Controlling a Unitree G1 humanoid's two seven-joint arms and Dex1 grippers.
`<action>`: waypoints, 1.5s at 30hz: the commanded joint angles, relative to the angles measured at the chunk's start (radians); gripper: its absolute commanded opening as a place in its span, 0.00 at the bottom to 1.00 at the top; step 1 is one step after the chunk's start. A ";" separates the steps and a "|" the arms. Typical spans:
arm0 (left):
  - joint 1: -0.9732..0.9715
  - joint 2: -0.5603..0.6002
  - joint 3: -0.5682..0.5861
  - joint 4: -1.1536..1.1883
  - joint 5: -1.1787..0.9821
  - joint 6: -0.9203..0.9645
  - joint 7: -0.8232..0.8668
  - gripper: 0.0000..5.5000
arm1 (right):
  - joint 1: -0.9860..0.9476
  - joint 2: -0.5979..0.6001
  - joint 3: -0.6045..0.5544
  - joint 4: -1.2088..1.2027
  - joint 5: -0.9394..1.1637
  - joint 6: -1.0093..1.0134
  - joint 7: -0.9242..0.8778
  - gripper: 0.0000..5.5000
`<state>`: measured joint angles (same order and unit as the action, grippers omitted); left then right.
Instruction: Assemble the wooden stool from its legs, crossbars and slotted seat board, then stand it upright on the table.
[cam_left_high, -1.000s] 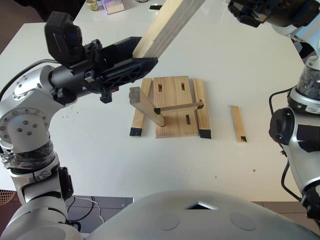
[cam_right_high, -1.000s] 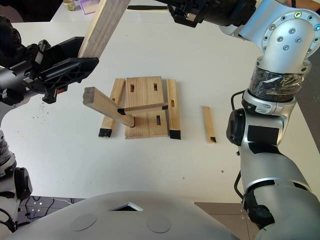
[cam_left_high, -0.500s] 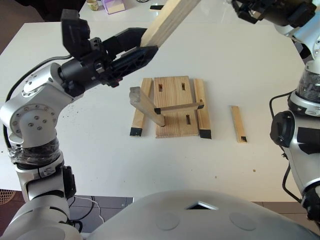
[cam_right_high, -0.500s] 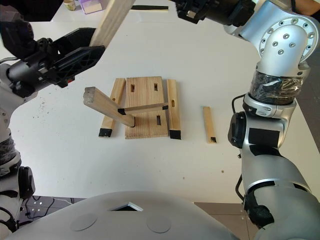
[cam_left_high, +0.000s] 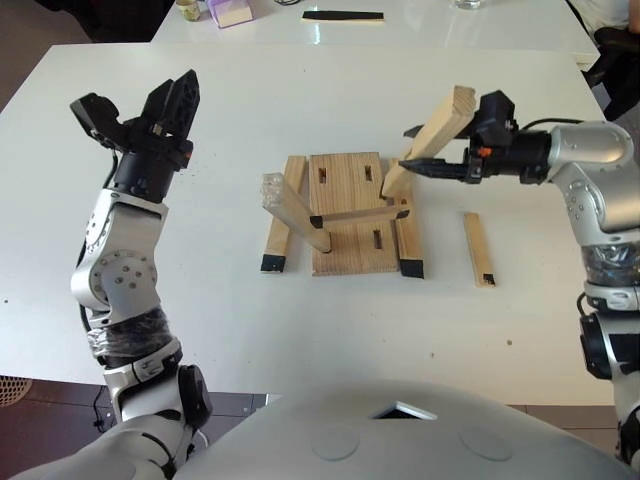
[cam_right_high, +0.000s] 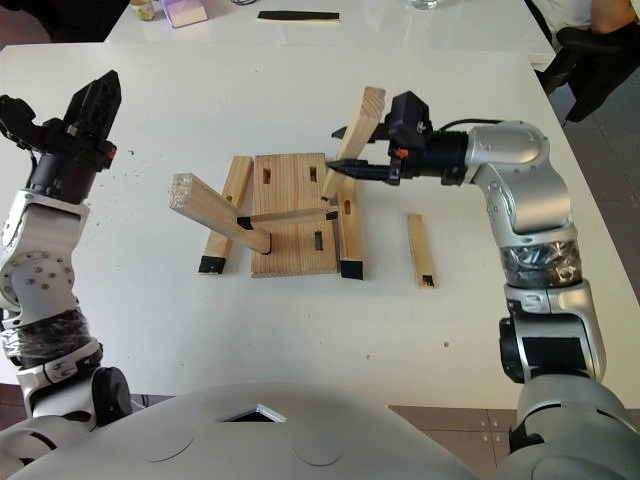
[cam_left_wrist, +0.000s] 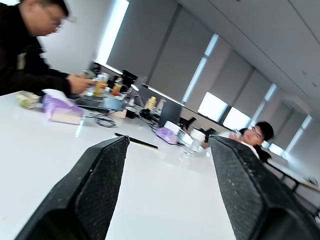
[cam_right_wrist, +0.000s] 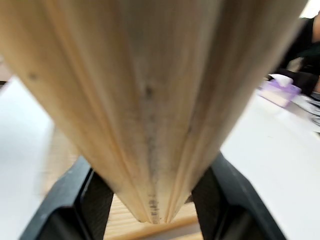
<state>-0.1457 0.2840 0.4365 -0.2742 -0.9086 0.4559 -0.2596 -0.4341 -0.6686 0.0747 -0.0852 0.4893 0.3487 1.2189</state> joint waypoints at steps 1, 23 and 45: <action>0.035 -0.003 0.009 -0.025 0.009 0.002 0.027 0.54 | 0.070 -0.029 -0.058 -0.099 0.104 0.098 0.006 0.37; 0.052 0.002 0.000 -0.026 0.021 0.013 0.038 0.54 | 0.200 -0.095 -0.031 -0.152 0.054 0.028 0.054 0.37; 0.037 0.005 0.056 -0.024 -0.046 0.029 0.122 0.54 | 0.458 -0.051 -0.188 -0.399 0.205 0.039 -0.129 0.37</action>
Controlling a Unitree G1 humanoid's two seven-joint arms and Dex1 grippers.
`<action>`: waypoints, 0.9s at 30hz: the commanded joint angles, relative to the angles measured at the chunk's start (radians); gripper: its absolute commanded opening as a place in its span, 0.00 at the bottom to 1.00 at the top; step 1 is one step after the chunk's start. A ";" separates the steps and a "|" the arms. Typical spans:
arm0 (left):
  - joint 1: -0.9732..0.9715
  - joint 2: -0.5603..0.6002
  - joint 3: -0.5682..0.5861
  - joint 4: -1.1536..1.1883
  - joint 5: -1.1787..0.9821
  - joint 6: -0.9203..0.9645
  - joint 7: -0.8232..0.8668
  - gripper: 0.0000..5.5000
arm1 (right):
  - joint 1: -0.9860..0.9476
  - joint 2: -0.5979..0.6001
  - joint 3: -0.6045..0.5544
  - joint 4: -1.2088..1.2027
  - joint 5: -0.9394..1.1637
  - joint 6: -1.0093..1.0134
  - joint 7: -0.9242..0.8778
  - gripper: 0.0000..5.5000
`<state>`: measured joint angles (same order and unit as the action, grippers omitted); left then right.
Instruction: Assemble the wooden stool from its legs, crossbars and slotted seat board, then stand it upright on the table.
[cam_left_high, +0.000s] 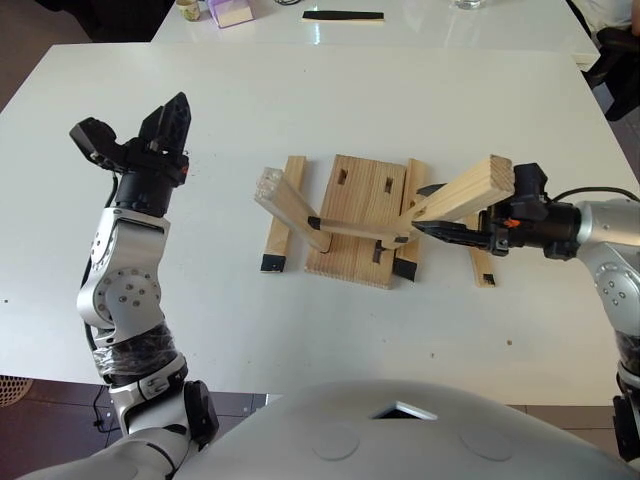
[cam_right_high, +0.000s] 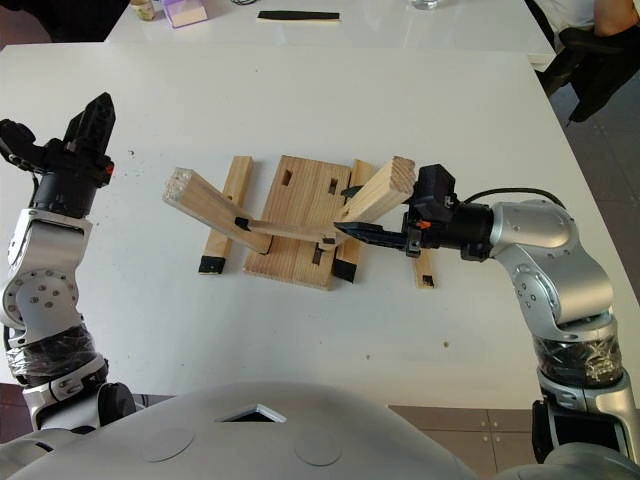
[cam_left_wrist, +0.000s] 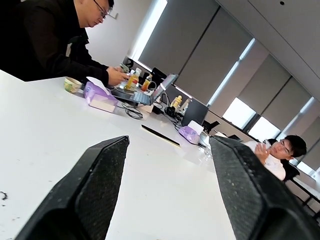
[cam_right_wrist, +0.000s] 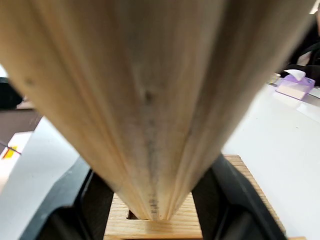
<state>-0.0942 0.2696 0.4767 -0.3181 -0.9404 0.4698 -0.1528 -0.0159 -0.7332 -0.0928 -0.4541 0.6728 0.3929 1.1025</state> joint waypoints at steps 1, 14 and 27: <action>-0.024 0.025 0.018 0.032 -0.015 0.020 0.014 0.54 | 0.056 0.021 -0.020 -0.037 0.018 -0.012 -0.022 0.37; -0.086 0.079 0.008 0.099 -0.010 0.053 -0.014 0.54 | 0.182 0.084 0.041 -0.077 -0.084 -0.114 -0.103 0.37; -0.112 0.112 0.019 -0.228 -0.042 0.068 0.134 0.54 | -0.022 -0.031 0.079 -0.018 -0.120 -0.035 -0.065 0.37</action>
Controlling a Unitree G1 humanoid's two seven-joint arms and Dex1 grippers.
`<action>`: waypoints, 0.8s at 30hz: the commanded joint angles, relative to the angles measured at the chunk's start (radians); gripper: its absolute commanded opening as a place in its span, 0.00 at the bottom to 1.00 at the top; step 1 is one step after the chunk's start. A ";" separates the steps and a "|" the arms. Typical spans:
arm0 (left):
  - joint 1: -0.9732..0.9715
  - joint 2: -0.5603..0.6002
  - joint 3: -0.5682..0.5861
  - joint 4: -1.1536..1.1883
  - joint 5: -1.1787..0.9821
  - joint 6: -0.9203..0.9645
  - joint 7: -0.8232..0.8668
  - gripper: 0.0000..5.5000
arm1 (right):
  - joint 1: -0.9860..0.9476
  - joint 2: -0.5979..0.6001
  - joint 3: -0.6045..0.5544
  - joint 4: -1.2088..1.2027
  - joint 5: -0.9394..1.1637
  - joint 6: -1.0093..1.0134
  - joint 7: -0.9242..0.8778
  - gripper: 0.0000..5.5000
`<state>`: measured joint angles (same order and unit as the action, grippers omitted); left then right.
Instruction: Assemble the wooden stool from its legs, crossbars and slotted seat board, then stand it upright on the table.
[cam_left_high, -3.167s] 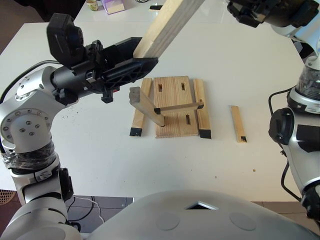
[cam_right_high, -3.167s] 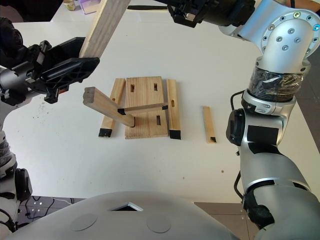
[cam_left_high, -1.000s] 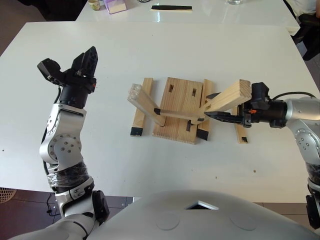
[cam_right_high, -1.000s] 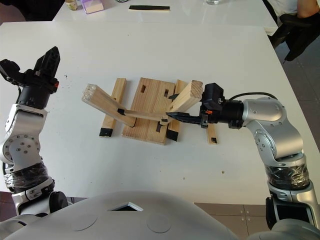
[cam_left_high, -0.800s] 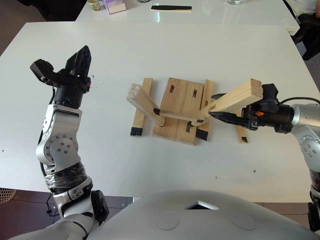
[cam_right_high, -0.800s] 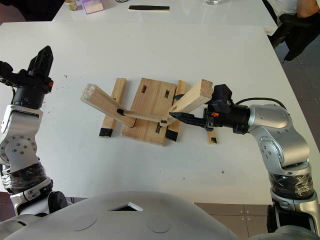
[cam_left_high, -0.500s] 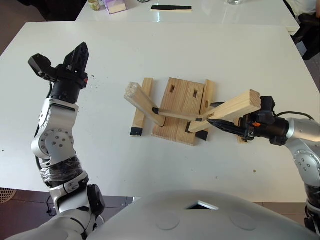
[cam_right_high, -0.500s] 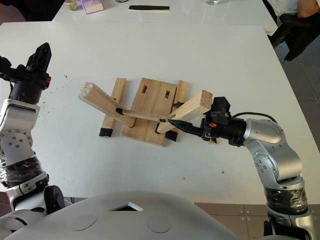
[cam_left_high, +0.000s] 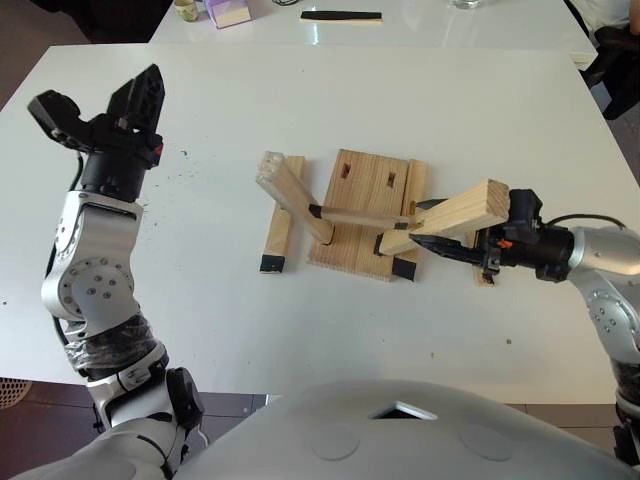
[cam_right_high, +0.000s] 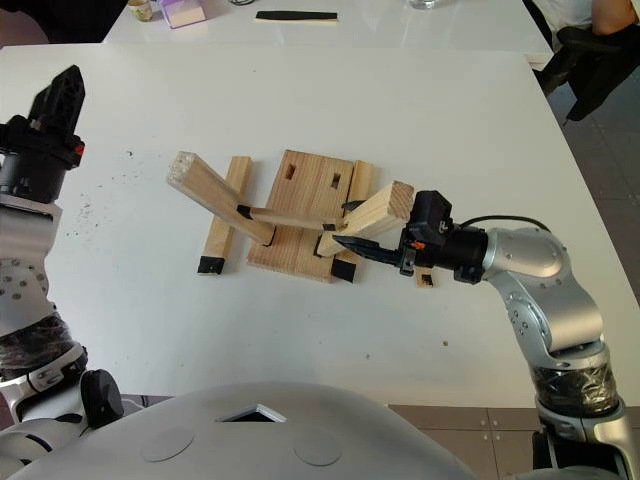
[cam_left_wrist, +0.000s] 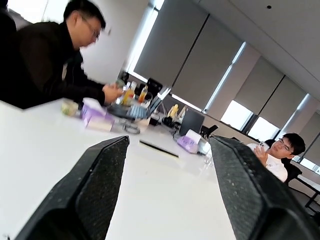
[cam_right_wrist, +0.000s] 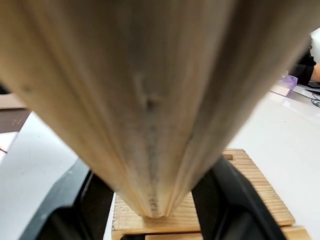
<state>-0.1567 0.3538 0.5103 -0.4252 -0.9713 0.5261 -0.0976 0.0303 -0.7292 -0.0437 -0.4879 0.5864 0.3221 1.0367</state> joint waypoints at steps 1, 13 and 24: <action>-0.065 0.032 -0.020 -0.158 -0.017 0.018 0.108 0.54 | -0.083 -0.041 0.041 0.020 -0.038 0.050 0.002 0.37; -0.157 0.049 -0.420 -0.524 -0.071 0.206 0.364 0.54 | -0.161 -0.057 0.084 0.111 -0.046 0.127 0.013 0.37; -0.102 0.051 -0.748 -0.465 0.158 0.364 0.358 0.54 | -0.230 -0.053 0.155 0.143 -0.067 0.139 0.027 0.37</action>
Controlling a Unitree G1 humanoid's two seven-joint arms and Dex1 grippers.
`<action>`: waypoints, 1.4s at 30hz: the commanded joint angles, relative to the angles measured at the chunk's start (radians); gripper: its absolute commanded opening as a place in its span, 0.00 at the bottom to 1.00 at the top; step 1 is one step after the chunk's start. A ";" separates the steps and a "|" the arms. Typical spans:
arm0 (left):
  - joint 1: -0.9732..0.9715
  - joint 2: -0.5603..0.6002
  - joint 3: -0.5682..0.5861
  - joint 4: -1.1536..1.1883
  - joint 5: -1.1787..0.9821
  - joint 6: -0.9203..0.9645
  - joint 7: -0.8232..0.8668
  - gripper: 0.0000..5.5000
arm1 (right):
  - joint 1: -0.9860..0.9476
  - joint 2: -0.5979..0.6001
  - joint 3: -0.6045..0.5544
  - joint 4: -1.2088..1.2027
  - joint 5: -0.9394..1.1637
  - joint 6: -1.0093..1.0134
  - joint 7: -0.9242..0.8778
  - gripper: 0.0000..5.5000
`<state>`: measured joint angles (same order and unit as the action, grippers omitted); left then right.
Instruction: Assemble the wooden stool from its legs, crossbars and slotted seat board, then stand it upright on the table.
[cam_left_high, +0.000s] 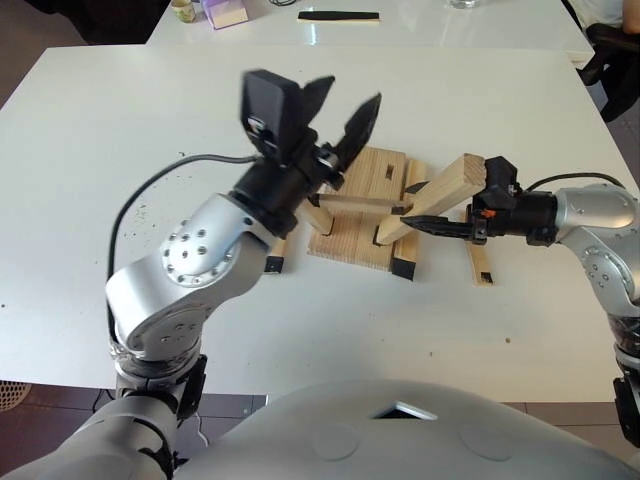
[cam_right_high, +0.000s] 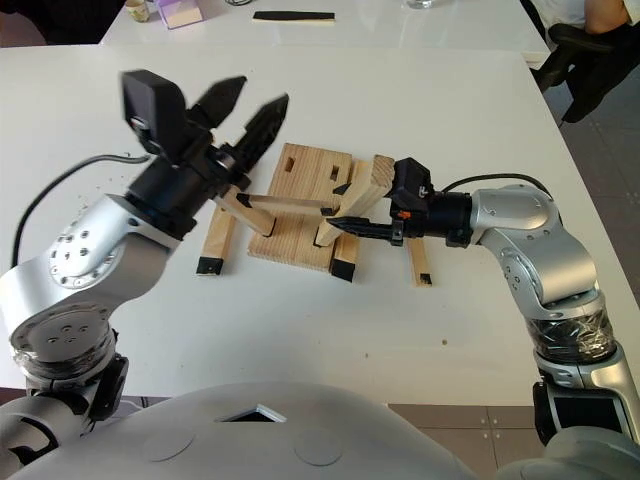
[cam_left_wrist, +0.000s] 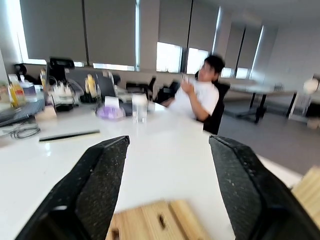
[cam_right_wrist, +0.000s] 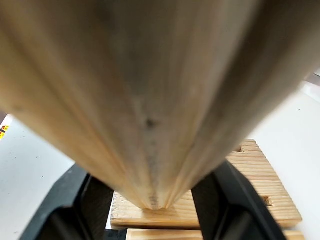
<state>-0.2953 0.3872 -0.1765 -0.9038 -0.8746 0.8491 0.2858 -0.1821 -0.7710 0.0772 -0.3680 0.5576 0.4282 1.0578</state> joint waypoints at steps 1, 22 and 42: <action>0.048 0.019 -0.074 0.017 0.074 0.046 -0.035 0.51 | -0.026 -0.013 0.039 0.028 -0.037 0.037 0.012 0.37; 0.197 -0.050 -0.196 0.182 0.337 0.047 -0.186 0.00 | -0.229 -0.020 0.149 0.100 -0.078 0.095 0.087 0.37; 0.121 -0.260 0.032 0.223 0.360 -0.118 -0.217 0.00 | -0.341 0.016 0.393 0.195 -0.261 0.179 0.000 0.37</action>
<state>-0.1183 0.1683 -0.2451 -0.6514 -0.4796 0.7517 0.0466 -0.5907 -0.7223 0.3730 -0.2250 0.4442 0.5553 1.0835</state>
